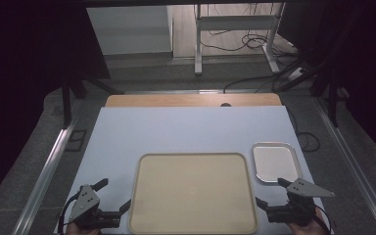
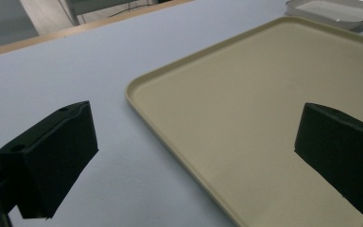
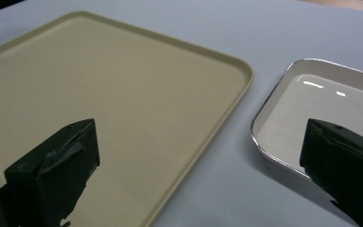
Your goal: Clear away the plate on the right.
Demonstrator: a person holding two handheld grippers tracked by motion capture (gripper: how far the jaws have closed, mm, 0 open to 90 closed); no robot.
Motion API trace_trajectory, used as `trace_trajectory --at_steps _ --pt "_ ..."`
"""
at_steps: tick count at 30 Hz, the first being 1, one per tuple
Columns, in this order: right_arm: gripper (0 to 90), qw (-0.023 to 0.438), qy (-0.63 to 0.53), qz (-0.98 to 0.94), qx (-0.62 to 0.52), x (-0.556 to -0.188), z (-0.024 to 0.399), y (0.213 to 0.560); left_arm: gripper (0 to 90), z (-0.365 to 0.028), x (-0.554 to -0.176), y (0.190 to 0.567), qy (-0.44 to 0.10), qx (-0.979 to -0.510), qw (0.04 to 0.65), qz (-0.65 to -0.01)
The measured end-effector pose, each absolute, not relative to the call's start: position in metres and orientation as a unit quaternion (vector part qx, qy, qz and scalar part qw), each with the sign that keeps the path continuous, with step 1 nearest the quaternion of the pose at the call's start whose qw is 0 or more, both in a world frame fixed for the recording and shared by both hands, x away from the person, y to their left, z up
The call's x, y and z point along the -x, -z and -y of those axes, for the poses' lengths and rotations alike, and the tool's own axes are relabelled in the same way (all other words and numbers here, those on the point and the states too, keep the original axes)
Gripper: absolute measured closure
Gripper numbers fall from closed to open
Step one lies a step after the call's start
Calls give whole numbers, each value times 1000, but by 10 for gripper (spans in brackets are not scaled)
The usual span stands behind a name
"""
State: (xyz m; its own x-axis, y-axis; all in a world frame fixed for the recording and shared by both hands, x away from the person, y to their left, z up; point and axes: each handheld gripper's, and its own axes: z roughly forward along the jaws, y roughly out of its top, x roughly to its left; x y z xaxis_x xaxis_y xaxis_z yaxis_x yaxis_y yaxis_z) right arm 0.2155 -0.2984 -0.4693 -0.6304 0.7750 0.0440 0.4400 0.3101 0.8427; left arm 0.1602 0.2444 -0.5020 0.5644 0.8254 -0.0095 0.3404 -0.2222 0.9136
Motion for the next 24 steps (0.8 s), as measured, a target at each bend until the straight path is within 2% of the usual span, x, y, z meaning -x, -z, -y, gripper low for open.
trace_trajectory --at_steps 6,9,12,24 --pt "0 199 -430 -795 -377 -217 294 470 0 -249 -159 501 -239 -725 502 -407" --pt "0 210 -407 -806 -374 -219 291 473 0 -250 -159 501 -250 -723 495 -412" --pt "0 193 -400 -814 -374 -221 290 476 0 -250 -158 499 -259 -717 500 -411" --pt "0 194 -401 -810 -382 -220 293 476 0 -250 -159 497 -272 -713 506 -402"
